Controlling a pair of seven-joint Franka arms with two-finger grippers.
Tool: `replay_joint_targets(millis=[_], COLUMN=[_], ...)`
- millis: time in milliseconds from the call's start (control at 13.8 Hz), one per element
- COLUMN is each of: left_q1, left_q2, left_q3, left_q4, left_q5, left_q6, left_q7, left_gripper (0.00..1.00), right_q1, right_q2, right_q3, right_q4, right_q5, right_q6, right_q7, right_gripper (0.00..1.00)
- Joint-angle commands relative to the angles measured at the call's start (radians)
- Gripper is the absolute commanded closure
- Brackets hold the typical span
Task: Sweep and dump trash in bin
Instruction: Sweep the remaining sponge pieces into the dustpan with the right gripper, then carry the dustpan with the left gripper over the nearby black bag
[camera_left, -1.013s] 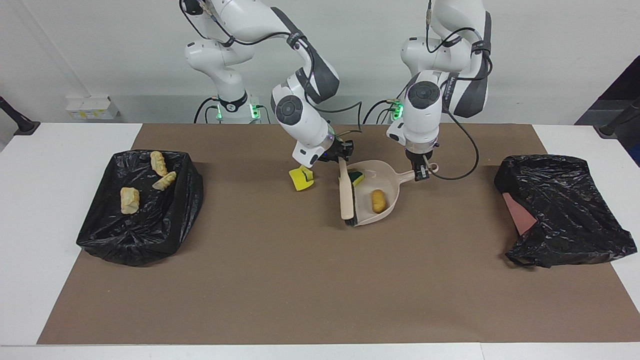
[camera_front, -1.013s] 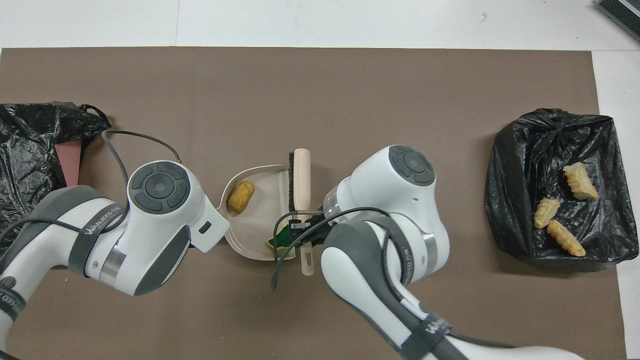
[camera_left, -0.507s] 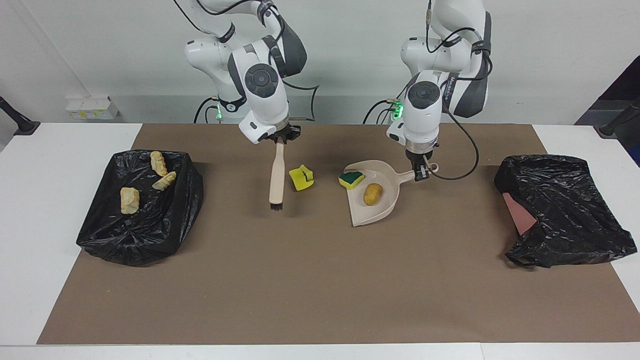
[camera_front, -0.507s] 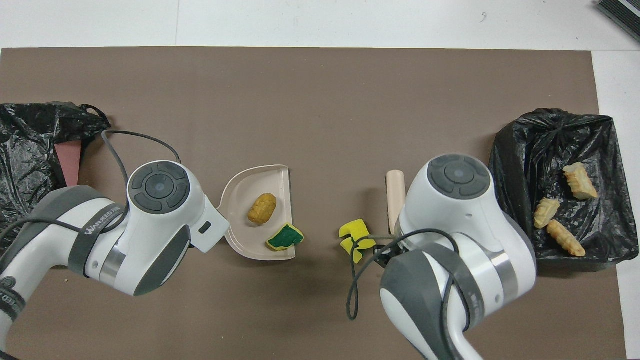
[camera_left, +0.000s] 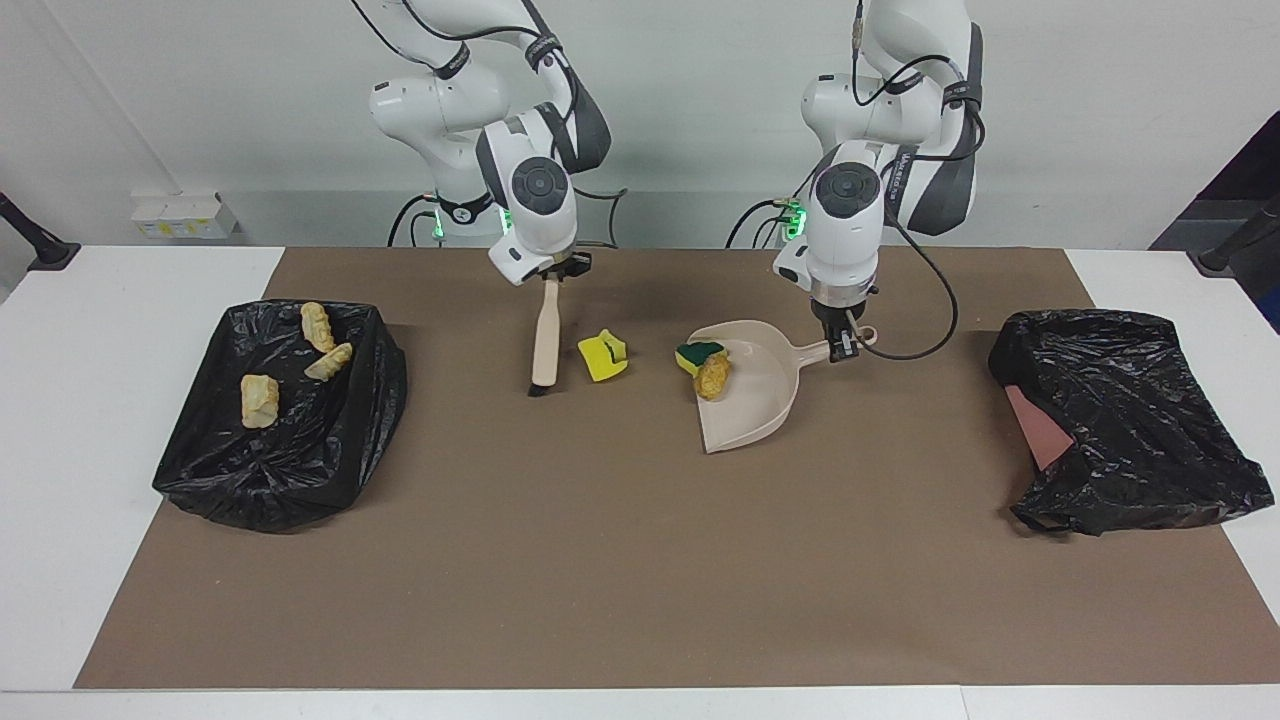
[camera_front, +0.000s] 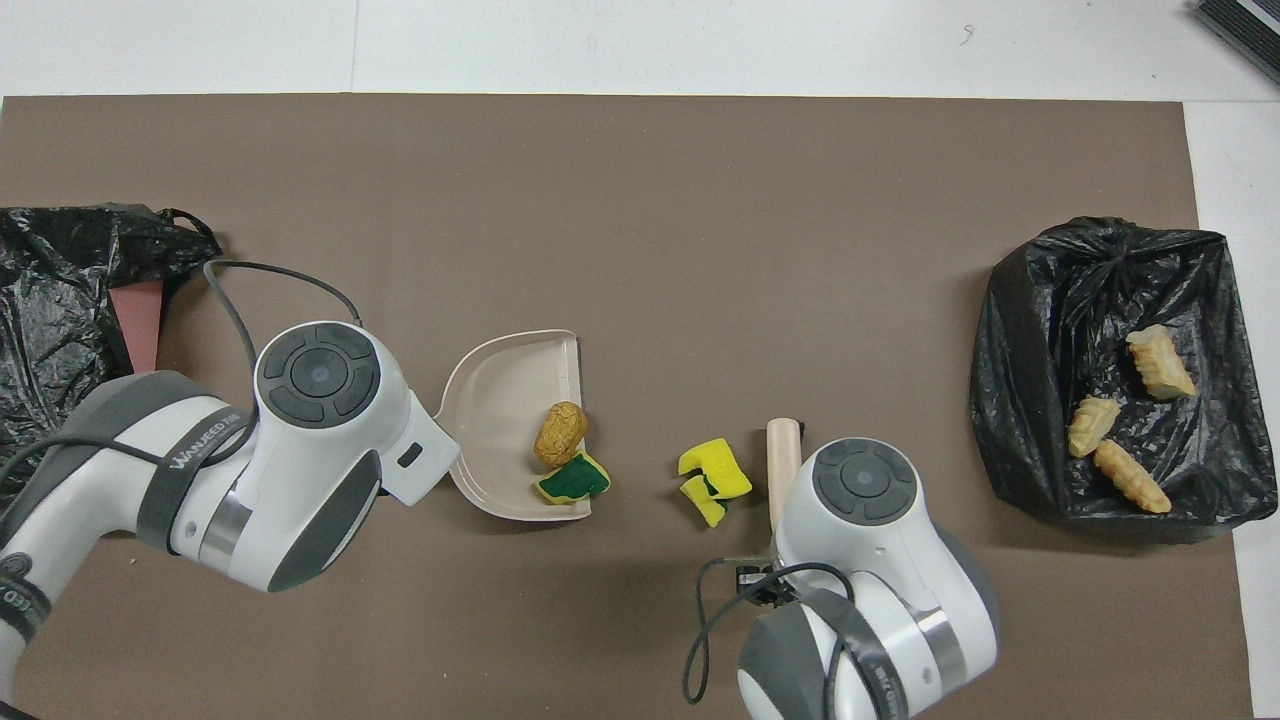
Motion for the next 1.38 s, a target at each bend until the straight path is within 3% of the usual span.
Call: replay_joint_targets(millis=[0,289,507,796,941,1086,1303], left_q1=[-0.013,-0.013,-0.013,-0.013,-0.004,-0.001,0.04], left_q2=[-0.036,-0.036,-0.036,-0.036,-0.036,-0.034,-0.025], left_q3=[0.012,0.012,0.012,0.012,0.012,0.012,0.012], left_q4=[-0.038,-0.039,-0.038,-0.038,-0.038,-0.038,-0.038], left_q5=[0.017,0.017,0.018,0.018,0.017,0.014,-0.002], left_q6=[0.026,0.026,0.026,0.024,0.024,0.031,0.075], left_q7=[-0.019,-0.019,-0.019,-0.019,-0.008,-0.002,0.029], left_gripper=[1.0,1.0,1.0,1.0,1.0,1.0,1.0], right_q1=[0.056,0.112,0.175,0.205,0.196,0.198,0.202], right_q2=[0.077,0.182,0.285,0.328,0.324,0.318,0.301], right_q3=[0.008,0.008,0.008,0.017,0.014,0.014,0.015], right_q4=[0.01,0.146,0.208,0.332,0.332,0.337,0.34], right_q5=[0.107,0.215,0.3,0.371,0.316,0.122,-0.058], right_q6=[0.136,0.225,0.387,0.383,0.36,0.29,0.187], right_q7=[0.03,0.03,0.023,0.027,0.012,0.029,0.029], right_gripper=[1.0,1.0,1.0,1.0,1.0,1.0,1.0])
